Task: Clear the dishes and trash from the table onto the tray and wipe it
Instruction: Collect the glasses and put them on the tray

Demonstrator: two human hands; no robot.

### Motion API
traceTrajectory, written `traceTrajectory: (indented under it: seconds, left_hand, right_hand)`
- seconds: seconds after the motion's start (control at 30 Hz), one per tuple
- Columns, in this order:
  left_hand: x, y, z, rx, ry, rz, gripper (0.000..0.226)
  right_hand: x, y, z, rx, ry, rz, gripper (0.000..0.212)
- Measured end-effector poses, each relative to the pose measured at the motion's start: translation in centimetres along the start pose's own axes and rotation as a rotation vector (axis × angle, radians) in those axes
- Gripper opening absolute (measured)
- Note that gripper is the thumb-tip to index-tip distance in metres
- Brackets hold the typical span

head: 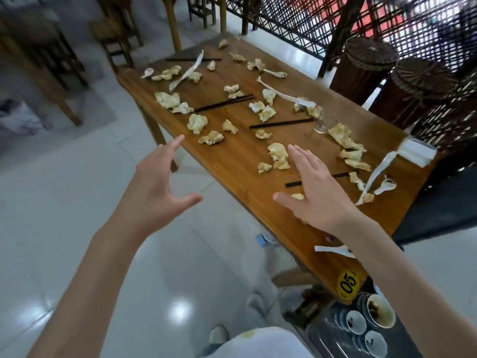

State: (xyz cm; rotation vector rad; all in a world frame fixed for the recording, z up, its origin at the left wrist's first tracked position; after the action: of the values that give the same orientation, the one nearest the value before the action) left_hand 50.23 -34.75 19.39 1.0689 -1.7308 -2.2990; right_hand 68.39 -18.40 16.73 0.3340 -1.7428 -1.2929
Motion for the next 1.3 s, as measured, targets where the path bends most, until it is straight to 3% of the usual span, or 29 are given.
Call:
traceTrajectory:
  seconds: [0.3,0.7,0.9,1.3]
  left_hand:
    - [8.0,1.0,12.6,-0.022,0.023,0.016,0.093]
    - [17.1,-0.6,36.5,-0.02,0.016,0.094,0.09]
    - [21.0,-2.7,46.6,-0.035,0.023,0.098,0.089]
    - [25.9,-7.6,66.7,0.222,-0.256,0.035,0.084]
  right_hand:
    - [1.5,-2.9,15.5,0.029,0.01,-0.016,0.09]
    - [0.5,-4.7,38.9,-0.01,0.001,-0.048,0.09]
    - [-1.3,-5.6,47.4,-0.056,-0.09,-0.061,0.09]
    - [-3.3,-9.1,58.6,-0.166,-0.526,-0.046,0.089]
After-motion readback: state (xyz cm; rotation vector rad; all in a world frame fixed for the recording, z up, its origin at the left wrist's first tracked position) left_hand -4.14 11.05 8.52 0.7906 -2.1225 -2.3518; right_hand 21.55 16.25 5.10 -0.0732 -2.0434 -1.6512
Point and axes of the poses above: each hand's wrist, its own z-axis towards the middle knuckle, its own y-axis out of the back of the hand, x = y × z, the point moved 9 cm from there along z, towards the middle knuckle, and after that the axes turned 5 degrees about z, right-handed, at the moved point
